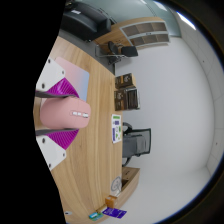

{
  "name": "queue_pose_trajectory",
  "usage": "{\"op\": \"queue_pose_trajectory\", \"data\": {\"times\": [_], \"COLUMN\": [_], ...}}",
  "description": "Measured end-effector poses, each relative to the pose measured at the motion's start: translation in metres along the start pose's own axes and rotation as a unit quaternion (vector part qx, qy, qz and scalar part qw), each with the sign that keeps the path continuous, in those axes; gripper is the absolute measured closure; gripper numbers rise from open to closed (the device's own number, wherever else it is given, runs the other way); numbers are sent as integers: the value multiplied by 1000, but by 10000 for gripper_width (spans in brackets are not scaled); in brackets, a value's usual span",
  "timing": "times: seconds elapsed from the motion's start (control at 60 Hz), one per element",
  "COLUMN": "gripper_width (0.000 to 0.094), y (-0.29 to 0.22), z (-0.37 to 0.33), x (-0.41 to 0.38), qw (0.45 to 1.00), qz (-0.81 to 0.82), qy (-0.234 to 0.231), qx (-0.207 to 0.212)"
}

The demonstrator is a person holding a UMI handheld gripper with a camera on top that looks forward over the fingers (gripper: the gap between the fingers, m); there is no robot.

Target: Arrange mouse

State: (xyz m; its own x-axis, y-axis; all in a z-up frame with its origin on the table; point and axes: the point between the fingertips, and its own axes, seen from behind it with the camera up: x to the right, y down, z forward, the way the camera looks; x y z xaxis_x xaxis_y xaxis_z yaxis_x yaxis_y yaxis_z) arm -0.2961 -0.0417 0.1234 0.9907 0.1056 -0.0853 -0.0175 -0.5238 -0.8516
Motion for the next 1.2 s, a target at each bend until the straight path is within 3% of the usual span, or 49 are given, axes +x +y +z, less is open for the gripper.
{"op": "queue_pose_trajectory", "data": {"times": [0.25, 0.467, 0.6, 0.767, 0.867, 1.017, 1.2], "gripper_width": [509, 507, 497, 349, 87, 101, 102], "y": [44, 80, 79, 81, 86, 78, 77], "z": [92, 130, 134, 135, 133, 101, 8], "x": [-101, -103, -101, -101, -109, -118, -139], "qw": [998, 995, 996, 994, 994, 995, 998], "qz": [-41, -32, -41, -39, -2, 26, 19], "qy": [-10, 5, 9, 27, 13, 12, 23], "qx": [-44, -93, -84, -99, -110, -91, -58]}}
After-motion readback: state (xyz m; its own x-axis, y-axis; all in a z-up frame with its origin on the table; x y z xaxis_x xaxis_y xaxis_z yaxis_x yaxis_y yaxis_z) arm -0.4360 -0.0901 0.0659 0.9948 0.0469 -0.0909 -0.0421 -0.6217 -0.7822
